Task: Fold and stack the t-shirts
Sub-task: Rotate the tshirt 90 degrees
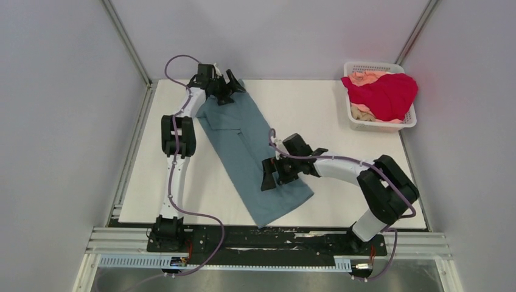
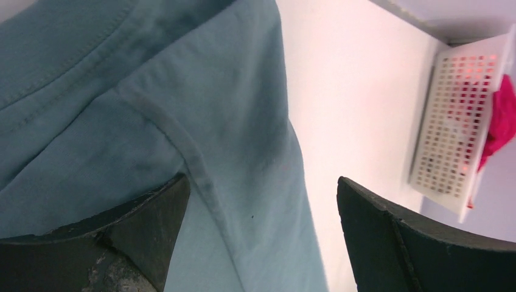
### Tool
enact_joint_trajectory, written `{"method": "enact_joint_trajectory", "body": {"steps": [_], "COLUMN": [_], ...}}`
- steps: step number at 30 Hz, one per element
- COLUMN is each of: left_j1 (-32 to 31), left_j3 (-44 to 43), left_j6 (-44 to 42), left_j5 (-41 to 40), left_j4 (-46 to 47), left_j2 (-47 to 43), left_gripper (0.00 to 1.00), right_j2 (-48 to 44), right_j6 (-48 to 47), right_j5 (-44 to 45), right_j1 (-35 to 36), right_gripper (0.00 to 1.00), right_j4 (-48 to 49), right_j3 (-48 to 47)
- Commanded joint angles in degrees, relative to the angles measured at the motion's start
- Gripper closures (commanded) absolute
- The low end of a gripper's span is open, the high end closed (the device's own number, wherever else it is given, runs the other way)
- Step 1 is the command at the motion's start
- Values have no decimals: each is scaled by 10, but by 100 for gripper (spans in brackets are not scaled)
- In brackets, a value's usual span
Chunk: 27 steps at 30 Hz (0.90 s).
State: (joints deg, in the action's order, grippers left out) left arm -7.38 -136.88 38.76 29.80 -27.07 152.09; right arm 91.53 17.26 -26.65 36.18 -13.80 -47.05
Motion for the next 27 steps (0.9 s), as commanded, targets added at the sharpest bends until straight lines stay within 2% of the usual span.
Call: {"method": "enact_joint_trajectory", "body": {"steps": [1,6,8,15,18,21,24,25,26,27], "left_j1": [-10,-29,-41,-73,-71,-71,-71,-71,-73,-76], "left_j3": [-39,-70,-95,-98,-79,-41,-18,26,58,143], "left_j6": [75,142,159,120,78,37,-13,-28,-34,-37], "left_j5": [53,29,38,-1,-21,-66,-70,-72,-88,-105], "left_j4": [83,187,208,211,175,145,55,41,14,3], "left_j2": [50,77,97,63,-20,-107,-220,-247,-311,-345], "left_gripper": [0,0,0,0,0,0,0,0,0,0], "right_j2": [69,141,141,-65,-157,-224,-264,-278,-291,-301], "right_j6": [3,7,21,95,138,184,123,116,112,104], "right_j5": [-109,-109,-65,235,293,296,239,219,199,179], "right_j1": [106,177,187,175,158,139,135,136,138,144], "right_gripper": [0,0,0,0,0,0,0,0,0,0], "right_j4": [-30,-3,-4,-10,-11,-6,-12,-11,-6,0], "right_j3": [-34,-138,-162,-80,-20,37,58,69,80,91]}}
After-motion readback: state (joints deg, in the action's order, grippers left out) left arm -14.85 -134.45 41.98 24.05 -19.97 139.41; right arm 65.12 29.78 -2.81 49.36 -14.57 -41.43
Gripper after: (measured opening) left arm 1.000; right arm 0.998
